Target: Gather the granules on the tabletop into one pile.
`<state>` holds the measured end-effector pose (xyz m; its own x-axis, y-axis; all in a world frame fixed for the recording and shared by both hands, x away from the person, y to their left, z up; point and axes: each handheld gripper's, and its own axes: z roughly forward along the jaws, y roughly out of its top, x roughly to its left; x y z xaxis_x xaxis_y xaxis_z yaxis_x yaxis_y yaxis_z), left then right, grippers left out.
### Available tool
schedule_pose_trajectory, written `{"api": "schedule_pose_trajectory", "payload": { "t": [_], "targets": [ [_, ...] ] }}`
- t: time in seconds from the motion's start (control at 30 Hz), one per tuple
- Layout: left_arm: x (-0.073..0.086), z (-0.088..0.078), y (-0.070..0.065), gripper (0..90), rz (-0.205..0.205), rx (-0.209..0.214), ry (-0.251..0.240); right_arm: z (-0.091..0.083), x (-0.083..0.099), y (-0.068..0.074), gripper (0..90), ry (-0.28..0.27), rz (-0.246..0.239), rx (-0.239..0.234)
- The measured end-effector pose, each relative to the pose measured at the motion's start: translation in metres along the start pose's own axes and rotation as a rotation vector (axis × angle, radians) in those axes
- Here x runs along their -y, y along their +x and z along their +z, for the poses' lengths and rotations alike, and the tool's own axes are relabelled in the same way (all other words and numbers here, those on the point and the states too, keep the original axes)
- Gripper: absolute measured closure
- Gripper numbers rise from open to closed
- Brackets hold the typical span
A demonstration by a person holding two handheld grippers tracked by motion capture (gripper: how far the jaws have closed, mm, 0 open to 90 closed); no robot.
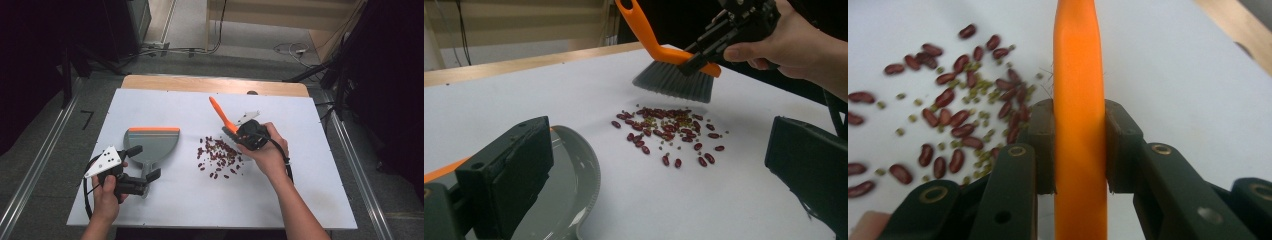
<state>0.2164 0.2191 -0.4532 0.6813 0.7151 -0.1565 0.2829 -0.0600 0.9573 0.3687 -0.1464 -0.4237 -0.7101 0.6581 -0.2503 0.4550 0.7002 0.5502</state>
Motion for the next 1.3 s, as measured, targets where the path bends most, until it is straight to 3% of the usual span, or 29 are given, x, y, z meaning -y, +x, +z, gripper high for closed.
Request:
{"api": "schedule_pose_trajectory", "payload": {
  "t": [0.13, 0.27, 0.37, 0.5, 0.53, 0.67, 0.83, 0.97, 1.1, 1.2, 1.3],
  "targets": [
    [0.000, 0.000, 0.000, 0.0, -0.004, 0.003, -0.005, 0.007, -0.008, -0.007, 69.1, 0.031, -0.003, 0.026],
    [0.000, -0.001, 0.001, 0.0, -0.004, 0.004, -0.003, 0.023, -0.012, -0.007, 69.2, 0.081, -0.038, 0.048],
    [0.000, -0.001, 0.001, 0.0, -0.004, 0.005, -0.003, 0.028, -0.013, -0.002, 69.2, 0.091, -0.037, 0.025],
    [0.000, -0.001, 0.001, 0.0, -0.004, 0.005, -0.003, 0.027, -0.015, 0.008, 69.3, 0.112, -0.087, 0.019],
    [0.000, -0.001, 0.001, 0.0, -0.003, 0.005, -0.003, 0.026, -0.014, 0.011, 69.3, 0.116, -0.080, 0.013],
    [0.000, 0.000, 0.000, 0.0, 0.000, 0.004, -0.002, 0.020, -0.012, 0.015, 69.2, 0.105, -0.089, -0.018],
    [0.001, 0.001, -0.001, 0.0, 0.008, 0.002, 0.007, 0.005, -0.009, 0.013, 69.1, 0.044, -0.024, -0.013],
    [0.001, 0.000, 0.001, 0.0, 0.003, 0.001, 0.003, -0.014, -0.009, 0.015, 69.1, -0.036, 0.028, -0.105],
    [0.000, 0.000, 0.001, 0.0, 0.003, 0.000, 0.001, -0.023, -0.010, 0.025, 69.1, -0.104, 0.079, -0.251],
    [0.000, 0.000, 0.000, 0.0, 0.007, 0.000, 0.005, -0.020, -0.013, 0.039, 69.2, -0.091, 0.106, -0.394],
    [0.001, 0.001, 0.000, 0.0, 0.004, 0.000, 0.005, -0.013, -0.016, 0.057, 69.1, -0.051, 0.165, -0.484]
  ]
}}
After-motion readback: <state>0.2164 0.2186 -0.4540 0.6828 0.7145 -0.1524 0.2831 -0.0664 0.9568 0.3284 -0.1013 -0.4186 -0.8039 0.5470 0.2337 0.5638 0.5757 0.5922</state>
